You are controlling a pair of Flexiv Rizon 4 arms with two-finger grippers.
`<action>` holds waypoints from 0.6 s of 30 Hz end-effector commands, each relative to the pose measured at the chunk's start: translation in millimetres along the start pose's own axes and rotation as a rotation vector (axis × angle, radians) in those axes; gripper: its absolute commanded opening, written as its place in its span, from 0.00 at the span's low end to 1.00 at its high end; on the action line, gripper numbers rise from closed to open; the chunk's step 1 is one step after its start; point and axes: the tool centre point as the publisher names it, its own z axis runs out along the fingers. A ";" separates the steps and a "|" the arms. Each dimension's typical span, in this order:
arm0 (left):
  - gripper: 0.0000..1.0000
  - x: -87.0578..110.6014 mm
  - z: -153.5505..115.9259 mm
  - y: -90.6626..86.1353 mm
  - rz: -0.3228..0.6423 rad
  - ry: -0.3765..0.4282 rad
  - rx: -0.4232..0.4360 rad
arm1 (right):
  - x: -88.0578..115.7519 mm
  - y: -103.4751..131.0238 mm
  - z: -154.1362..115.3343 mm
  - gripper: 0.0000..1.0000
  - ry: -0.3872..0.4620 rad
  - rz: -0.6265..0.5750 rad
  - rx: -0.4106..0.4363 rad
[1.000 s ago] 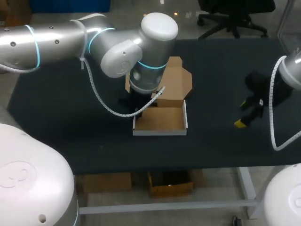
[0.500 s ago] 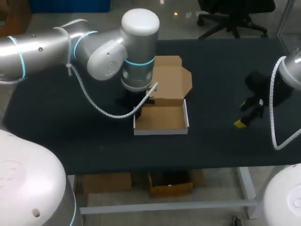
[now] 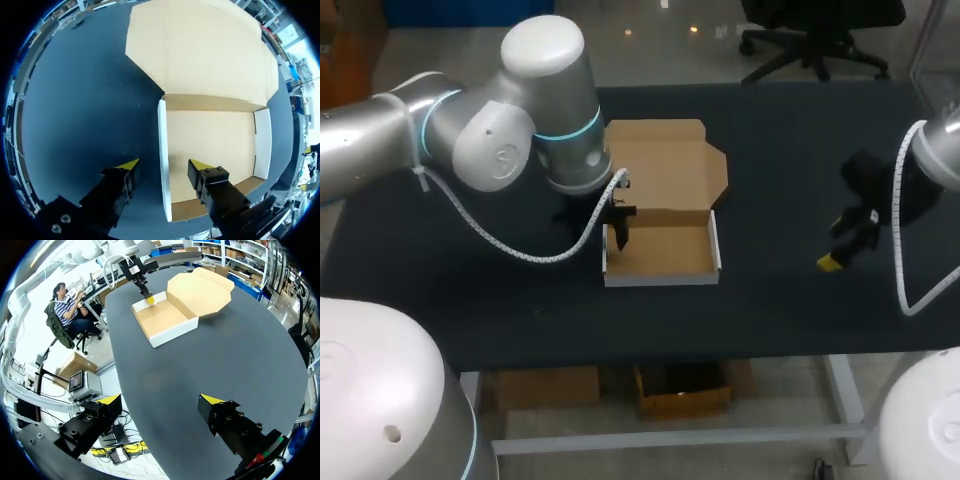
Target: Assemble the packaging by folding the flat box into shape, placing the metal phone stand inside, and closing the box properly
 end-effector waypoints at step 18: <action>1.00 -12.1 -76.7 43.1 0.217 0.323 0.089 | 0.2 -4.7 -11.6 1.00 0.007 0.047 -0.043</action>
